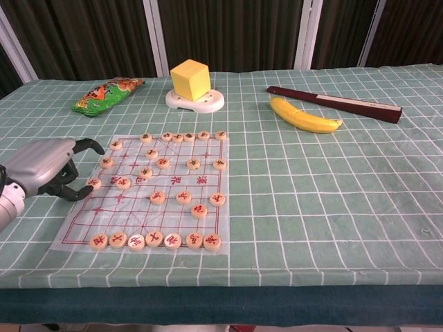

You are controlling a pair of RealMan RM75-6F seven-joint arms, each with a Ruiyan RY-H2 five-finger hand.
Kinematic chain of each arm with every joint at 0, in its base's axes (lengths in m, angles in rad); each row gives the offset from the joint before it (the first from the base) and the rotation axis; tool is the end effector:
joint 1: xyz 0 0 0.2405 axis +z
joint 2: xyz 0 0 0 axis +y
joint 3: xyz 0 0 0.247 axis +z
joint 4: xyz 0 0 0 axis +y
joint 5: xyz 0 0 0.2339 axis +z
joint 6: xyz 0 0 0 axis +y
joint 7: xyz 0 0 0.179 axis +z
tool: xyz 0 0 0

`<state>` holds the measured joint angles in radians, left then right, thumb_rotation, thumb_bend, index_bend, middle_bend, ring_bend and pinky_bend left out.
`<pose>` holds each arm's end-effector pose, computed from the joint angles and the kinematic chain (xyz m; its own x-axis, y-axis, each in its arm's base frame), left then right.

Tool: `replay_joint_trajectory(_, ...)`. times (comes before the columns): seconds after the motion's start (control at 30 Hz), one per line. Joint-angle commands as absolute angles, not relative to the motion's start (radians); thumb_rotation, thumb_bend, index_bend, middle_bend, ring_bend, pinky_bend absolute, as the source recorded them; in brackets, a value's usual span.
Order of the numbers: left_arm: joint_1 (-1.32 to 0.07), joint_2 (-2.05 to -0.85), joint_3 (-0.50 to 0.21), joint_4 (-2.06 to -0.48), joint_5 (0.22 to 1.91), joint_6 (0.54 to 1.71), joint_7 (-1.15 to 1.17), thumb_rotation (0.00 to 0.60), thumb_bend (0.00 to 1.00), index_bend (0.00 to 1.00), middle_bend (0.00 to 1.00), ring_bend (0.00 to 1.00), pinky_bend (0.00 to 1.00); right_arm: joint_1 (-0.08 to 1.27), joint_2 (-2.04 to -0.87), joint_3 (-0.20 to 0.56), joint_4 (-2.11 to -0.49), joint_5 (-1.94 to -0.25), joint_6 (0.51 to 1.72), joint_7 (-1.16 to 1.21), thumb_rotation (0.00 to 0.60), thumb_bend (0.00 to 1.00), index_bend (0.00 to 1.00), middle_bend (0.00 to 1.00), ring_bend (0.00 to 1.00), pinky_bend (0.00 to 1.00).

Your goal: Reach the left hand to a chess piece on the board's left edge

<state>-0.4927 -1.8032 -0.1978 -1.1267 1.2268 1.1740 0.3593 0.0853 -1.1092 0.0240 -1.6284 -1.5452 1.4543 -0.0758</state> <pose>-0.2277 0.3509 -0.0665 0.4731 0.1031 0.8749 0.8797 -0.1091 -0.4628 -0.3067 -0.2107 0.1220 0.4637 -0.0546 0.8843 -0.8856 -0.0585 0.4607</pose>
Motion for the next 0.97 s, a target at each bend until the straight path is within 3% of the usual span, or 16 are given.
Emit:
replay_joint_trajectory(0.03, -0.484, -1.777, -0.195, -1.173, 1.244, 1.201, 0.357, 0.600, 0.33, 0.22, 1.00, 1.00, 1.00, 0.085, -1.109, 0.024, -1.628, -1.547, 1.456, -0.075, 0.600, 0.22, 0.00, 0.00, 0.00, 0.00)
replay_joint_trajectory(0.13, -0.450, -1.703, -0.163, -1.291, 1.323, 1.296, 0.361, 0.600, 0.33, 0.21, 1.00, 1.00, 1.00, 0.083, -1.108, 0.023, -1.627, -1.548, 1.458, -0.072, 0.600, 0.22, 0.00, 0.00, 0.00, 0.00)
replay_joint_trajectory(0.23, -0.373, -1.582, -0.089, -1.437, 1.451, 1.442, 0.341, 0.600, 0.34, 0.20, 0.97, 0.99, 1.00, 0.080, -1.106, 0.022, -1.627, -1.550, 1.463, -0.071, 0.600, 0.22, 0.00, 0.00, 0.00, 0.00)
replay_joint_trajectory(0.3, -0.313, -1.465, -0.011, -1.538, 1.523, 1.506, 0.337, 0.600, 0.35, 0.16, 0.75, 0.82, 0.89, 0.078, -1.105, 0.021, -1.629, -1.550, 1.465, -0.073, 0.600, 0.22, 0.00, 0.00, 0.00, 0.00)
replay_joint_trajectory(0.37, -0.243, -1.349, 0.071, -1.605, 1.586, 1.577, 0.352, 0.600, 0.36, 0.05, 0.30, 0.33, 0.50, 0.075, -1.104, 0.020, -1.632, -1.550, 1.469, -0.078, 0.600, 0.22, 0.00, 0.00, 0.00, 0.00)
replay_joint_trajectory(0.43, -0.170, -1.296, 0.118, -1.597, 1.656, 1.694, 0.319, 0.600, 0.37, 0.00, 0.07, 0.07, 0.26, 0.071, -1.106, 0.020, -1.634, -1.551, 1.477, -0.088, 0.600, 0.22, 0.00, 0.00, 0.00, 0.00)
replay_joint_trajectory(0.47, -0.144, -1.288, 0.134, -1.572, 1.685, 1.738, 0.277, 0.600, 0.37, 0.00, 0.03, 0.03, 0.21, 0.070, -1.106, 0.021, -1.636, -1.552, 1.480, -0.091, 0.600, 0.22, 0.00, 0.00, 0.00, 0.00)
replay_joint_trajectory(0.6, -0.108, -1.239, 0.183, -1.496, 1.714, 1.751, 0.111, 0.600, 0.37, 0.00, 0.00, 0.00, 0.15, 0.070, -1.109, 0.027, -1.640, -1.549, 1.484, -0.101, 0.600, 0.22, 0.00, 0.00, 0.00, 0.00)
replay_joint_trajectory(0.97, -0.095, -1.226, 0.115, -1.498, 1.650, 1.702, 0.102, 0.600, 0.37, 0.00, 0.00, 0.00, 0.14, 0.078, -1.118, 0.020, -1.643, -1.569, 1.474, -0.121, 0.600, 0.22, 0.00, 0.00, 0.00, 0.00)
